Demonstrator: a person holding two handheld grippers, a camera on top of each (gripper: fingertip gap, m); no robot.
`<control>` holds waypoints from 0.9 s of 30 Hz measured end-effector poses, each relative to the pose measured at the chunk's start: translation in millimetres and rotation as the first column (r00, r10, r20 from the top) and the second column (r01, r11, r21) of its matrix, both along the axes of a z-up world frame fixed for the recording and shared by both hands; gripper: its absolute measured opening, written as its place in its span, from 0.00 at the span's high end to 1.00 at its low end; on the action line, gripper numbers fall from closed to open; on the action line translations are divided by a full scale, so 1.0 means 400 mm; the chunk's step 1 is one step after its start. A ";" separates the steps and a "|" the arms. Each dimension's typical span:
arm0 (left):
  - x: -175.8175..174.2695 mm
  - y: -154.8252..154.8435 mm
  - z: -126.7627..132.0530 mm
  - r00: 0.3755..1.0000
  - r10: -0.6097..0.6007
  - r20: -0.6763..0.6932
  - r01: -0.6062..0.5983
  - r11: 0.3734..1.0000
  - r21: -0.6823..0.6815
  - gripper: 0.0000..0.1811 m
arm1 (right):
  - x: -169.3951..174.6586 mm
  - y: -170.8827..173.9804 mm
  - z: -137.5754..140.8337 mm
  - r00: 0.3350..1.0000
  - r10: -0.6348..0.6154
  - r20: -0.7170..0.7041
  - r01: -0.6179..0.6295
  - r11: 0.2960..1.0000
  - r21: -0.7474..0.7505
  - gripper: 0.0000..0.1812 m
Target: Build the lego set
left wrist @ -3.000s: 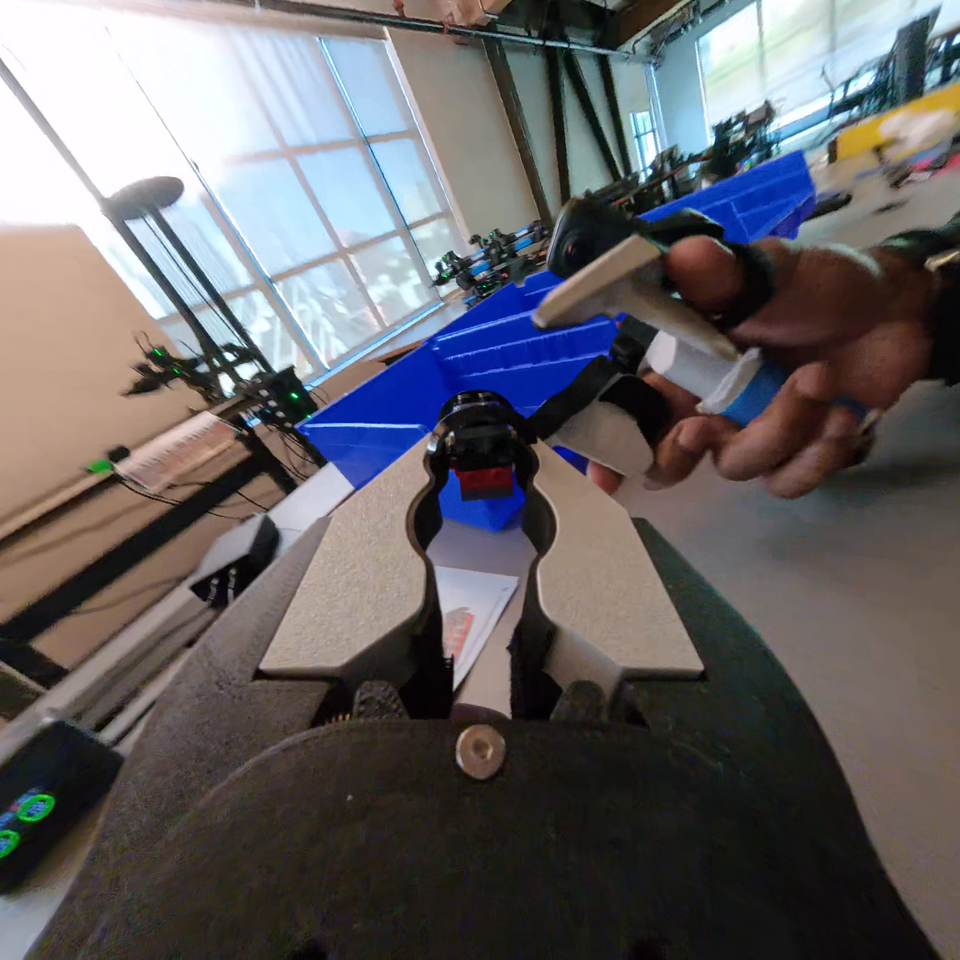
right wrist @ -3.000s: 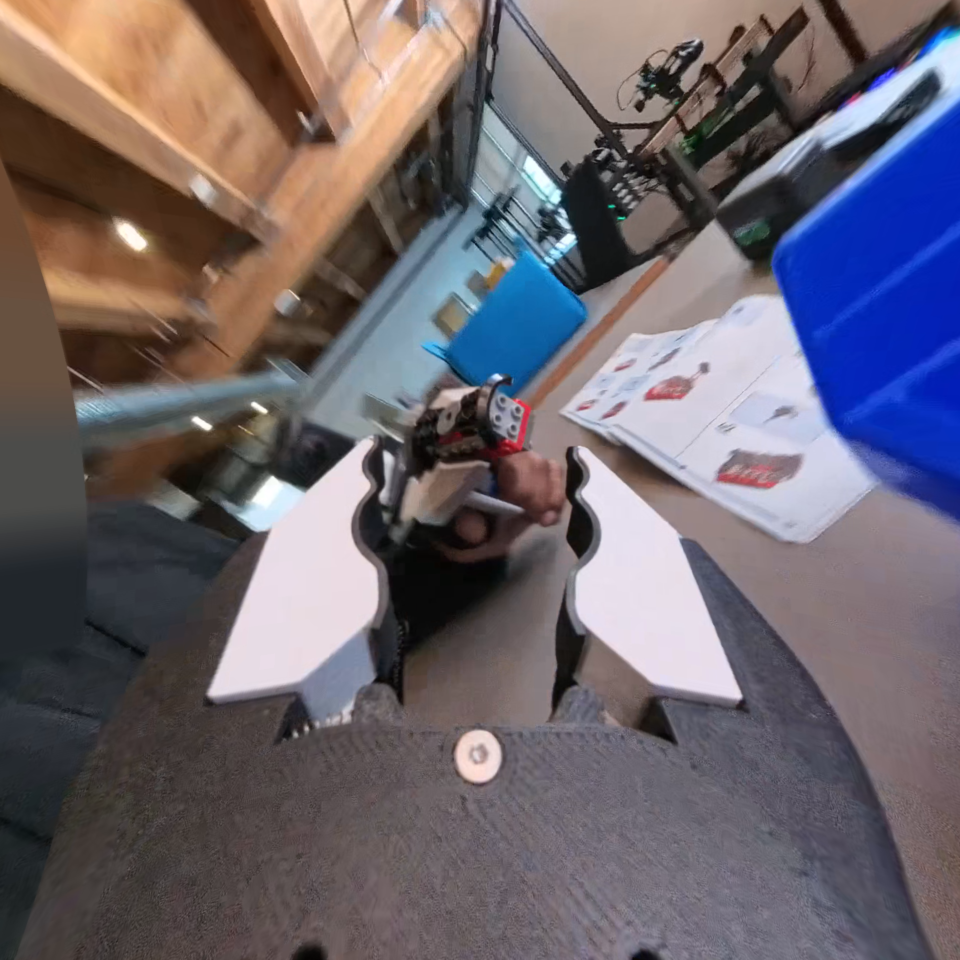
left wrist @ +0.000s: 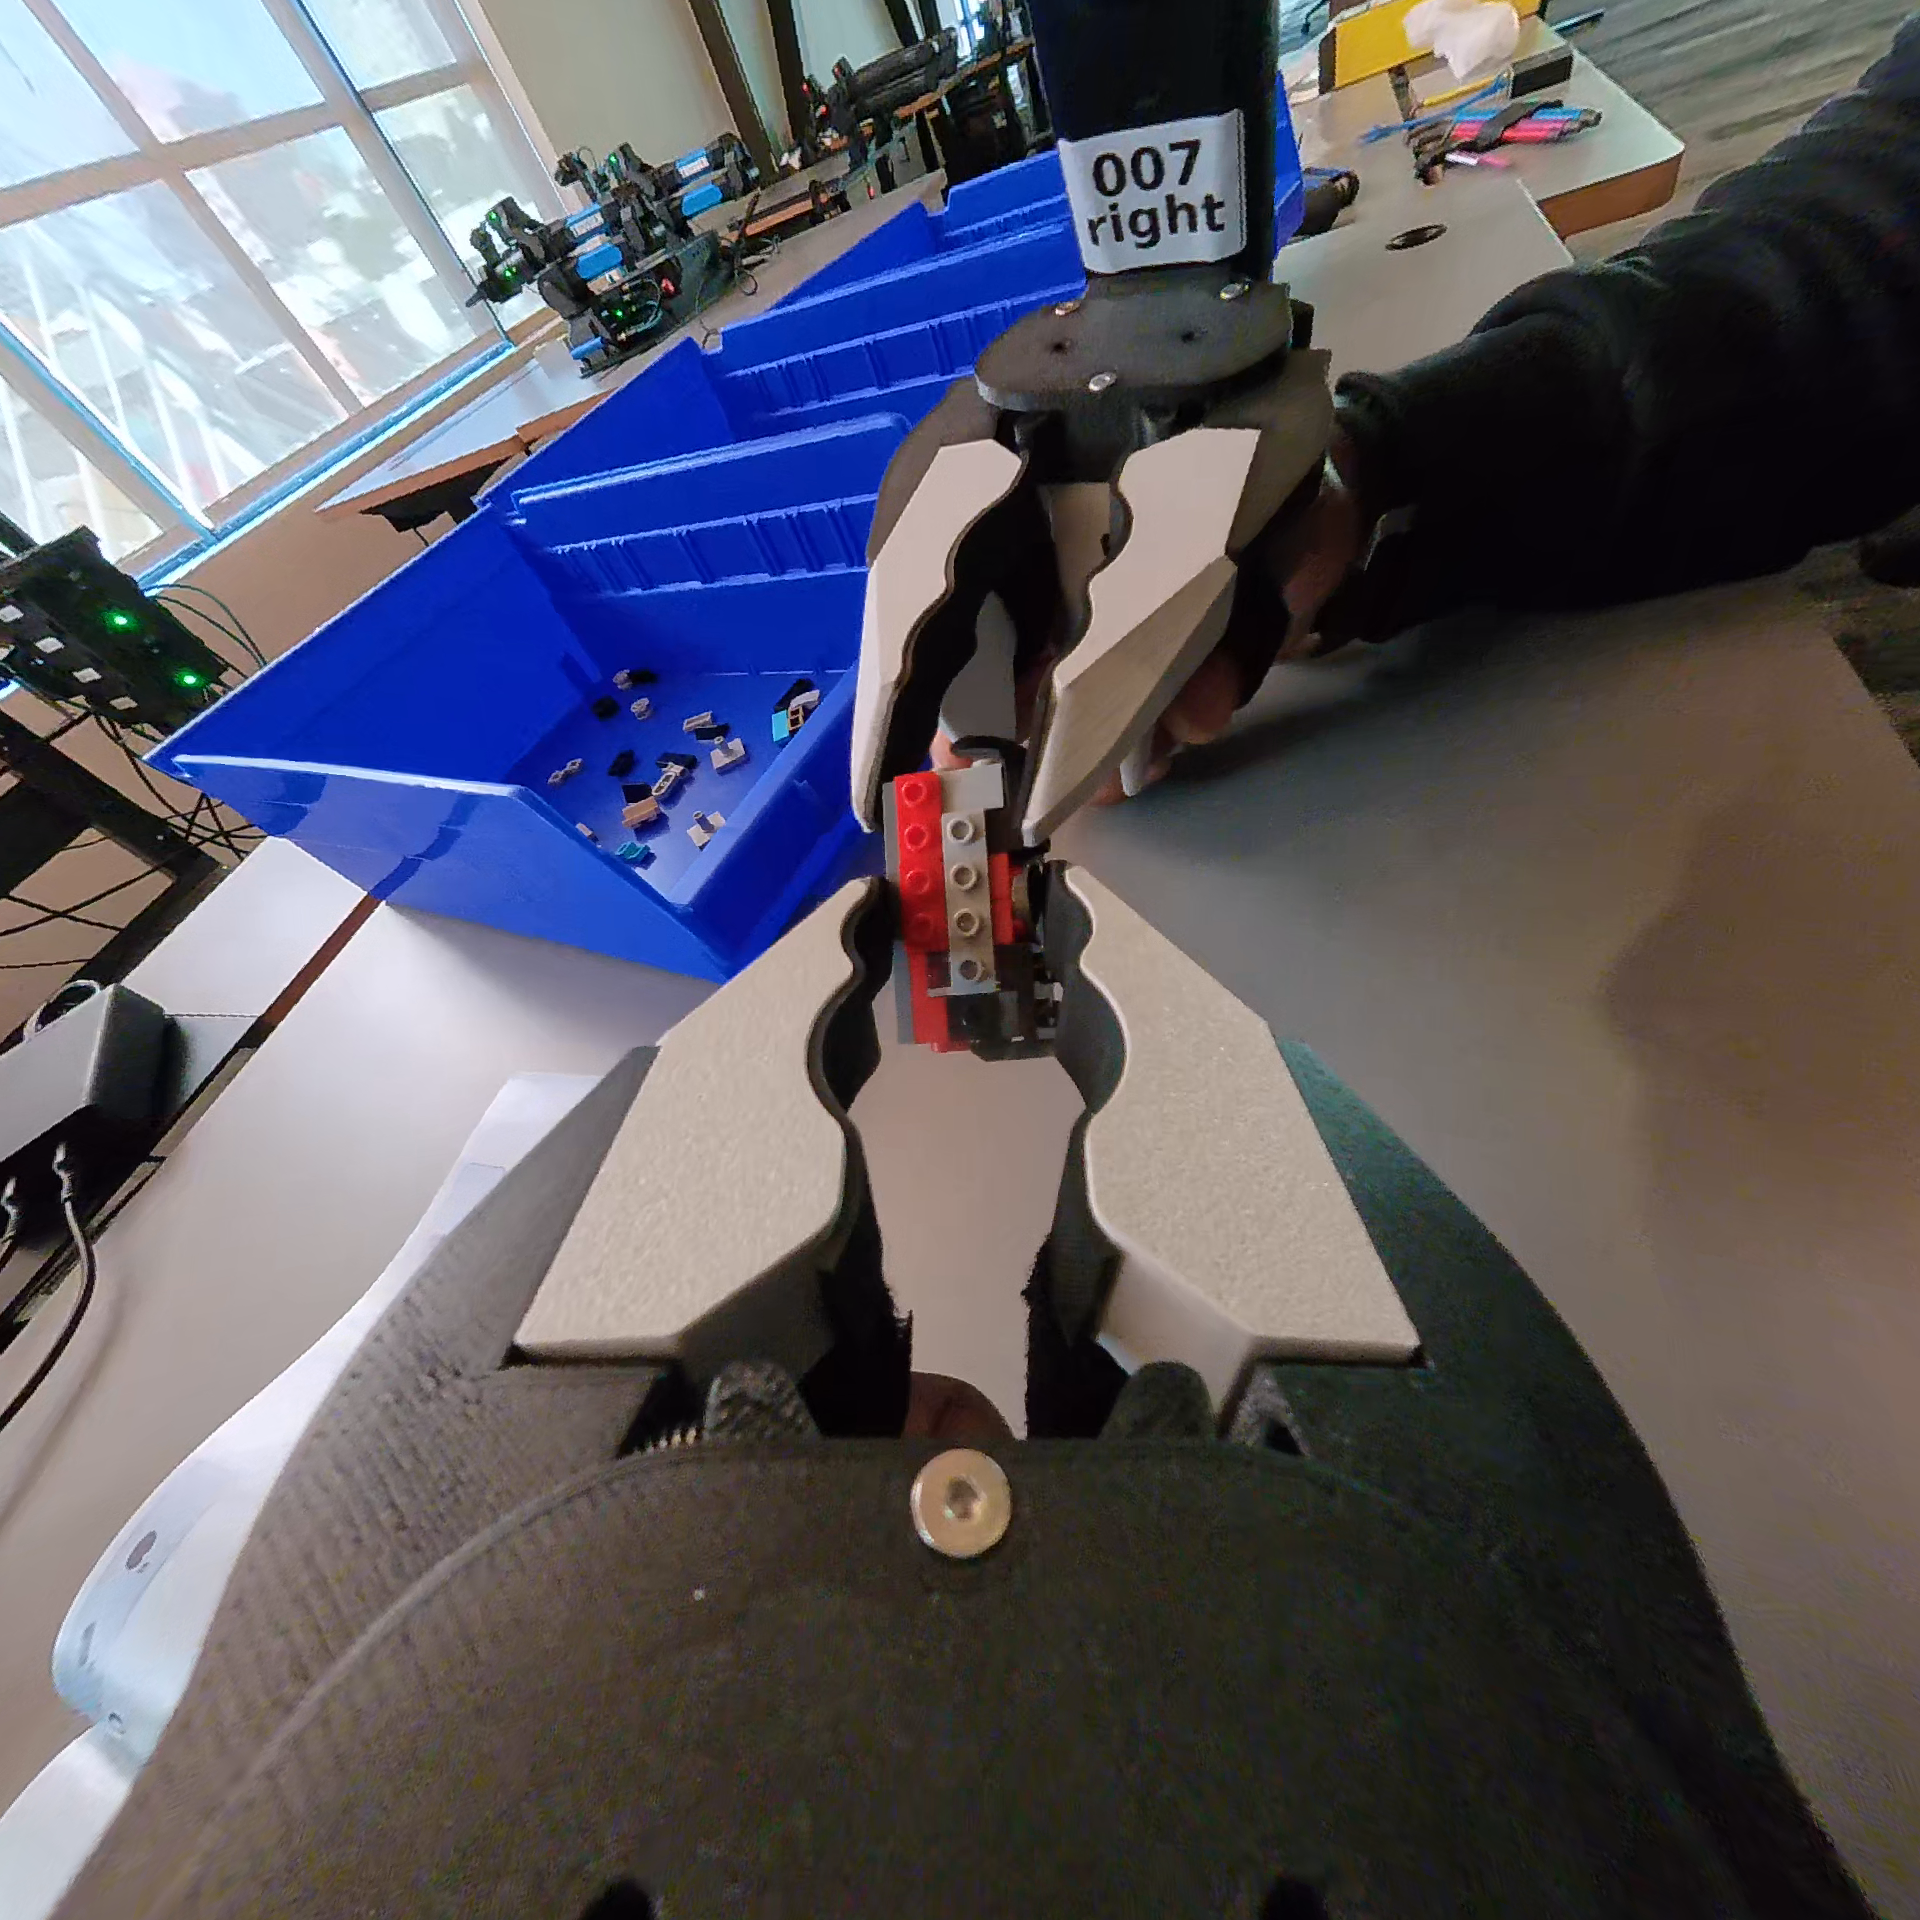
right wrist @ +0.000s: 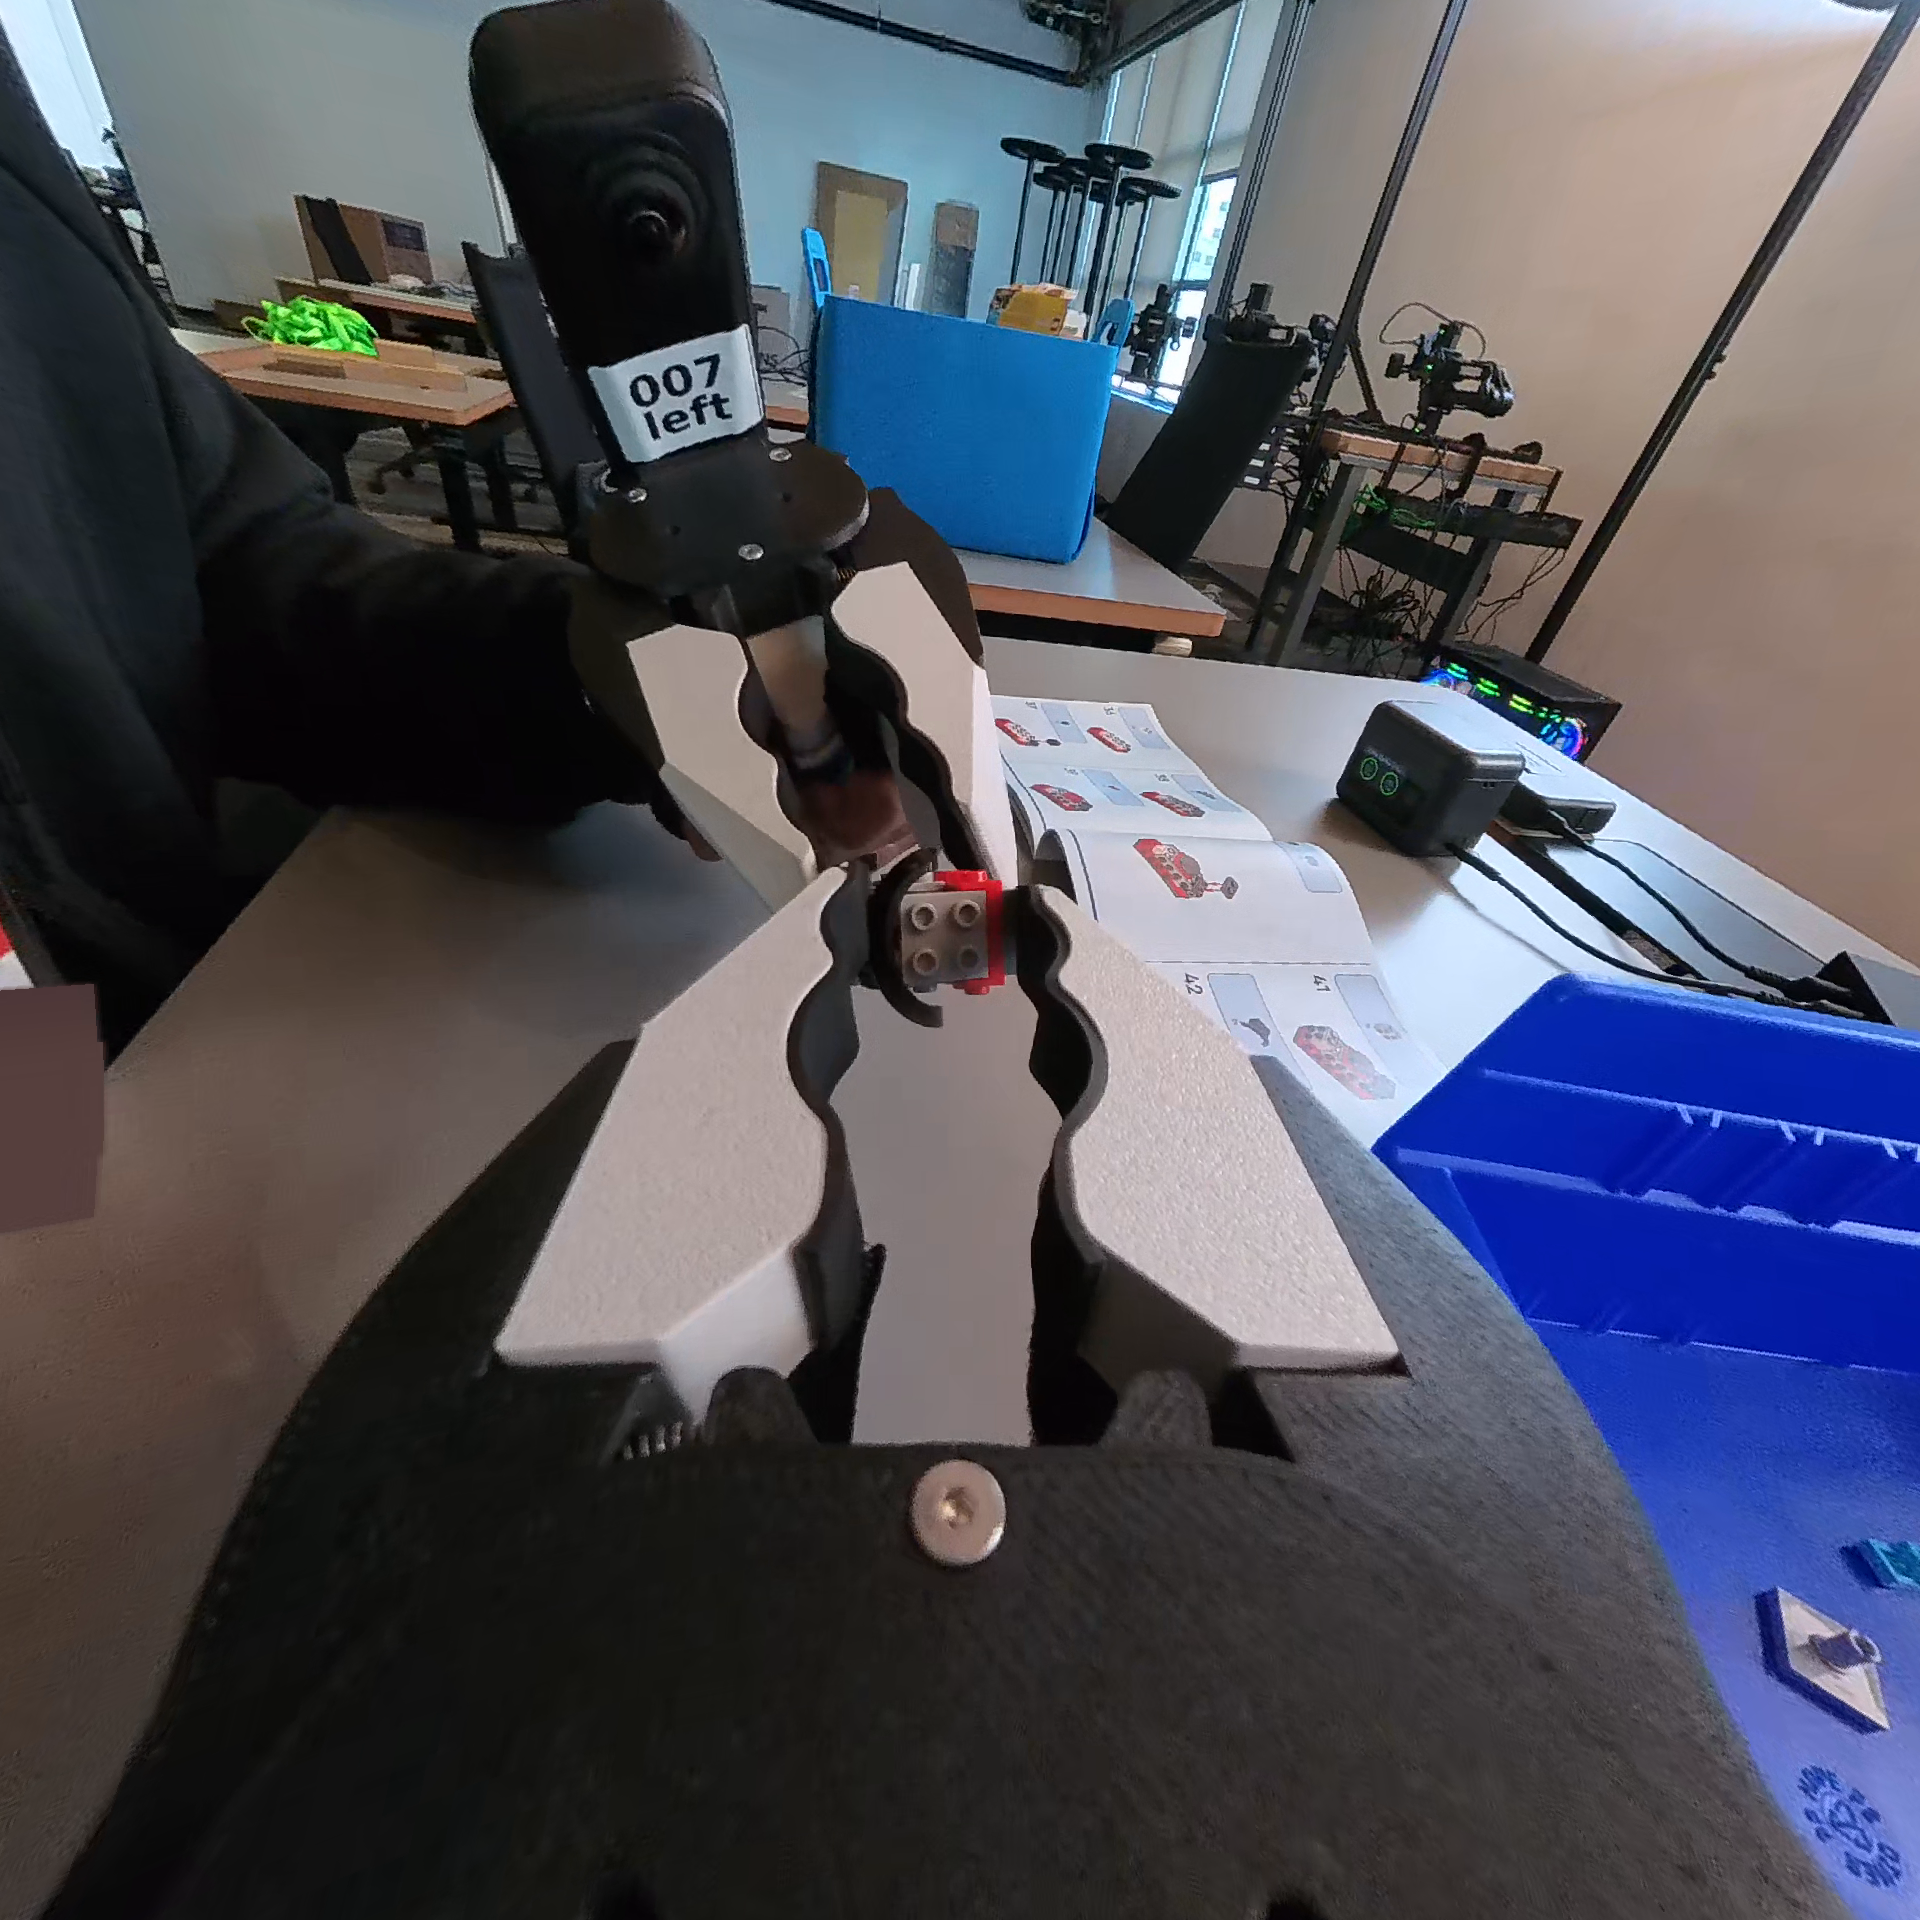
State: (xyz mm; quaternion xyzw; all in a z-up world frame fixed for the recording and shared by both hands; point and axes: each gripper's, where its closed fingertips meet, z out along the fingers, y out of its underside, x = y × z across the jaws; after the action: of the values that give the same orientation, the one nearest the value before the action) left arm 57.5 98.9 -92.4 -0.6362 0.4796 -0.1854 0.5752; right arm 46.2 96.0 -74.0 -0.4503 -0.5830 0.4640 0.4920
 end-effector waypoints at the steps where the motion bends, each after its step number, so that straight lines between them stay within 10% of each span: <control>1: 0.000 0.000 0.001 1.000 0.000 0.002 0.000 1.000 -0.001 0.84 | 0.000 0.000 0.001 1.000 -0.002 -0.001 0.002 1.000 -0.001 0.84; 27: -0.002 0.000 0.030 0.992 -0.013 0.124 0.019 0.999 -0.049 0.84 | 0.005 -0.002 0.021 0.999 -0.008 -0.047 0.007 1.000 -0.019 0.78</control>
State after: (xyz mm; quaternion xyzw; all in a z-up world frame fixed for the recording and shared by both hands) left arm 56.8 98.7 -80.6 -0.6339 0.4435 -0.2409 0.5860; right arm 48.2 95.1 -65.7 -0.4460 -0.5651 0.4784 0.5030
